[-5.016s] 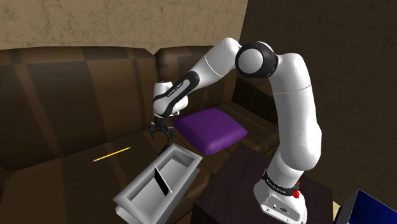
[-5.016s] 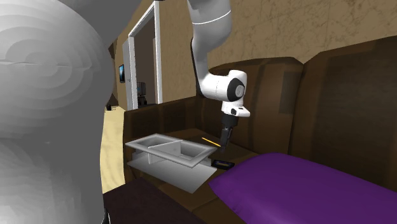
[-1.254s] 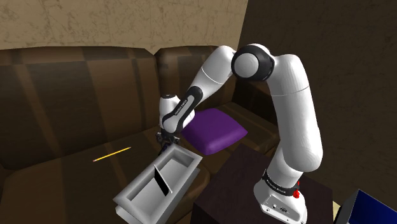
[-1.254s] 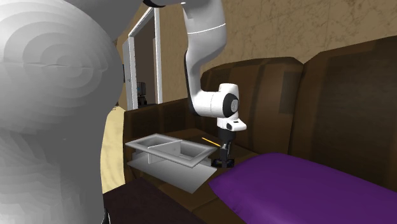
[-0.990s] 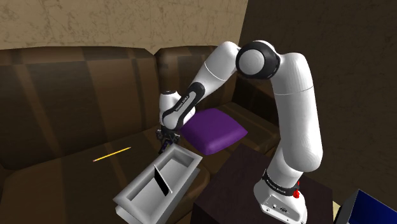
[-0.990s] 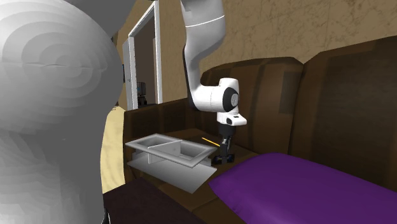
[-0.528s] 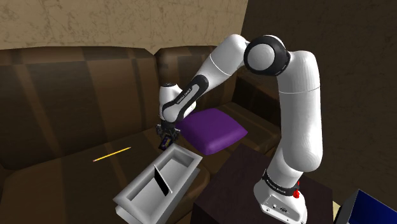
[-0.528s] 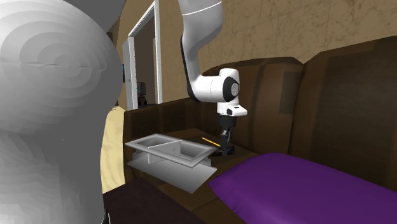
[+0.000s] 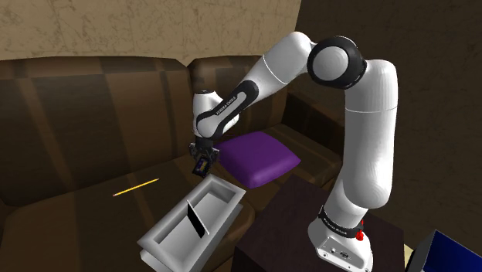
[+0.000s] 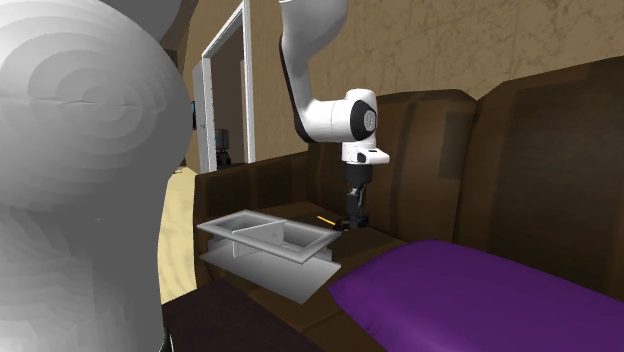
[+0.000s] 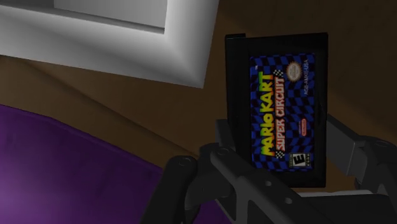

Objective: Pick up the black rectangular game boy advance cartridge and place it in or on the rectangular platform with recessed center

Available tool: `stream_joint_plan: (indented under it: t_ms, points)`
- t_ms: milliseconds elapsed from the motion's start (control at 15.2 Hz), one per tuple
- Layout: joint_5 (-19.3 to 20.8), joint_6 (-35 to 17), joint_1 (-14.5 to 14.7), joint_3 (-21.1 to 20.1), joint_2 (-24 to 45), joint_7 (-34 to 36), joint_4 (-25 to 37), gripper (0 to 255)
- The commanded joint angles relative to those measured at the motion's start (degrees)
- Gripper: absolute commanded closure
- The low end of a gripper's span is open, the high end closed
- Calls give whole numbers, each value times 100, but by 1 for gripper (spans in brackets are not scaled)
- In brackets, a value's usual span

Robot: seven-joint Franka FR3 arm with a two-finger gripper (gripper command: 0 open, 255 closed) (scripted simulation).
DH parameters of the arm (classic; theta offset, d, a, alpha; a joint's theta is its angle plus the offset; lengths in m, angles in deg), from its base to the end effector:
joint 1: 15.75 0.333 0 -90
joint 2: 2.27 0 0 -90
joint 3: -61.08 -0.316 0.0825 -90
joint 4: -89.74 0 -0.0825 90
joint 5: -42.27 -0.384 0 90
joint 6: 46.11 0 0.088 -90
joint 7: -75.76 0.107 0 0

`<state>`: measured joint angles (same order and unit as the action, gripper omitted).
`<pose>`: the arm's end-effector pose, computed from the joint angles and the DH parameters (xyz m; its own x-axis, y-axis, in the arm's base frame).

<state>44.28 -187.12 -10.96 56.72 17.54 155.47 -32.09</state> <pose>0.5673 0.0911 0.2450 0.3544 -0.9351 -0.0056 -0.9350 -0.3544 0.0088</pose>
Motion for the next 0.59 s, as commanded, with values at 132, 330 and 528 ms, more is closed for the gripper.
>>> stream_joint_plan:
  t_ms: [132,330,528]
  points:
    - [-29,251,-11,-14,-227,-19,22,255]
    - [-50,449,-17,-23,-391,-33,56,255]
    - [-70,650,-23,-31,-548,-46,102,255]
